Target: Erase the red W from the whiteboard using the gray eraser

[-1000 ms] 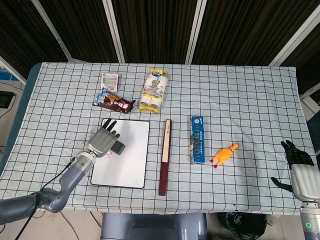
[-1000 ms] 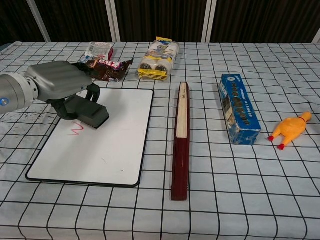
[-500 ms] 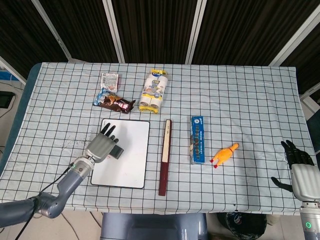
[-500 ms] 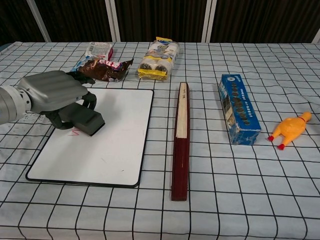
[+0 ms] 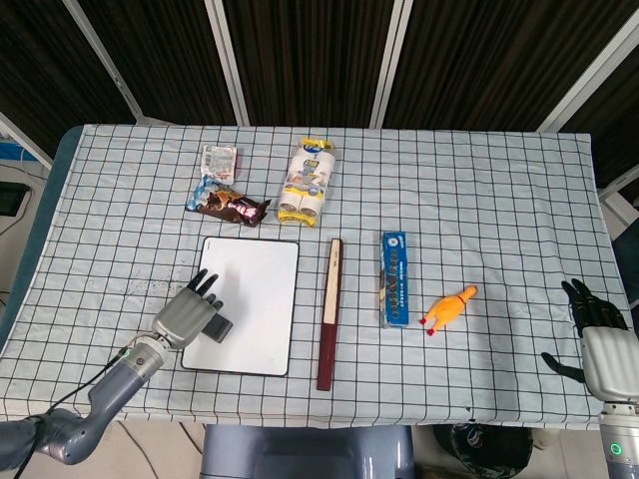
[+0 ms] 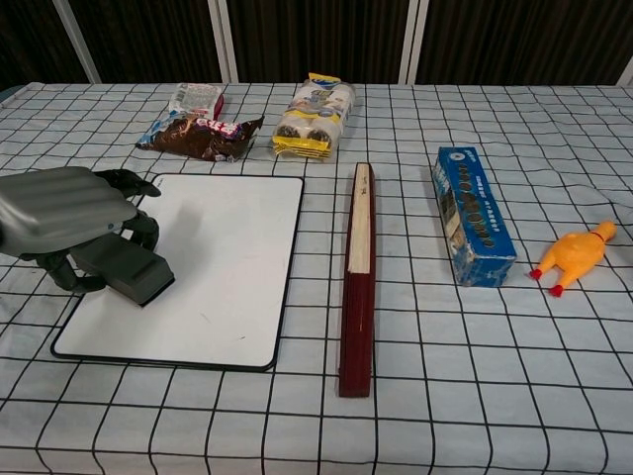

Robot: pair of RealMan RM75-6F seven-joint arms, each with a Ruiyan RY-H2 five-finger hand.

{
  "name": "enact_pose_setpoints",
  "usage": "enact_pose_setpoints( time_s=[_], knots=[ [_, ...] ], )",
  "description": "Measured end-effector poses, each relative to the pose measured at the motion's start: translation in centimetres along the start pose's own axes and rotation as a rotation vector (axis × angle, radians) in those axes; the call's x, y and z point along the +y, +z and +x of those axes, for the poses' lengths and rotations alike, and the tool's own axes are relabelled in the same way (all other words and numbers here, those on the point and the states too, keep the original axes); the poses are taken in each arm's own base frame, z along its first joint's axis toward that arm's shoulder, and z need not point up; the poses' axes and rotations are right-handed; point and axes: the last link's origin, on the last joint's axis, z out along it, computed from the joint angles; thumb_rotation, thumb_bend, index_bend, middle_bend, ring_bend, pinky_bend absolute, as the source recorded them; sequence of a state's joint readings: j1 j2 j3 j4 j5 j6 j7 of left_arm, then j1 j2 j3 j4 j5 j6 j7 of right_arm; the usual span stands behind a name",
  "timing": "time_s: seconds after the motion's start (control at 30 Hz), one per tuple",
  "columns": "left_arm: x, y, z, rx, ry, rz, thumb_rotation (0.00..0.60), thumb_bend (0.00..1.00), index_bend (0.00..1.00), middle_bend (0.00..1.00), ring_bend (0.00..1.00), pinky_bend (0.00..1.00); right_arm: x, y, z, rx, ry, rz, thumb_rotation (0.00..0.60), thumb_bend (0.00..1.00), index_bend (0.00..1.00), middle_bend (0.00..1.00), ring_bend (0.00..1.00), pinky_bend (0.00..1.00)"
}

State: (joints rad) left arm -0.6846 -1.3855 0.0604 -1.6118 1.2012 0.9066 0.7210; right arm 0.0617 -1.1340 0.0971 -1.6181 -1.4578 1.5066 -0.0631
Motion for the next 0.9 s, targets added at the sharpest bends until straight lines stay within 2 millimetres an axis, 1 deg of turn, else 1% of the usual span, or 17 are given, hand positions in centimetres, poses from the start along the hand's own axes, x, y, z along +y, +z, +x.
enact_pose_setpoints(
  time_s=[0.23,0.33,0.47,0.63,0.8,0.9],
  knots=[
    [-0.7,1.3,0.7,0.034,0.001,0.026,0.6,0.29,0.4,0.41,0.0,0.0,0.1,0.0,0.0,0.001,0.001,-0.003,0.6,0.13,0.05,0.08,0.18,0.19],
    [-1.6,2.0,0.8,0.044,-0.007,0.052,0.6,0.29,0.4,0.41,0.0,0.0,0.1,0.0,0.1,0.001,0.003,-0.005,0.6,0.13,0.05,0.08,0.18,0.19],
    [-3.6,2.3,0.8,0.056,-0.016,0.111,0.6,0.29,0.4,0.41,0.0,0.0,0.1,0.0,0.1,0.001,0.003,-0.004,0.6,0.13,0.05,0.08,0.18,0.19],
    [-6.1,1.3,0.6,0.055,-0.035,0.176,0.6,0.29,0.4,0.41,0.0,0.0,0.0,0.0,0.0,-0.001,0.003,-0.002,0.6,0.13,0.05,0.08,0.18,0.19],
    [-8.8,-0.5,0.2,0.06,-0.062,0.241,0.6,0.29,0.4,0.41,0.0,0.0,-0.1,-0.1,-0.1,-0.005,0.0,0.001,0.6,0.13,0.05,0.08,0.18,0.19],
    [-10.1,-1.6,-0.6,0.038,-0.062,0.273,0.6,0.29,0.4,0.41,0.0,0.0,-0.1,-0.1,-0.1,-0.004,-0.001,0.0,0.6,0.13,0.05,0.08,0.18,0.19]
  ],
)
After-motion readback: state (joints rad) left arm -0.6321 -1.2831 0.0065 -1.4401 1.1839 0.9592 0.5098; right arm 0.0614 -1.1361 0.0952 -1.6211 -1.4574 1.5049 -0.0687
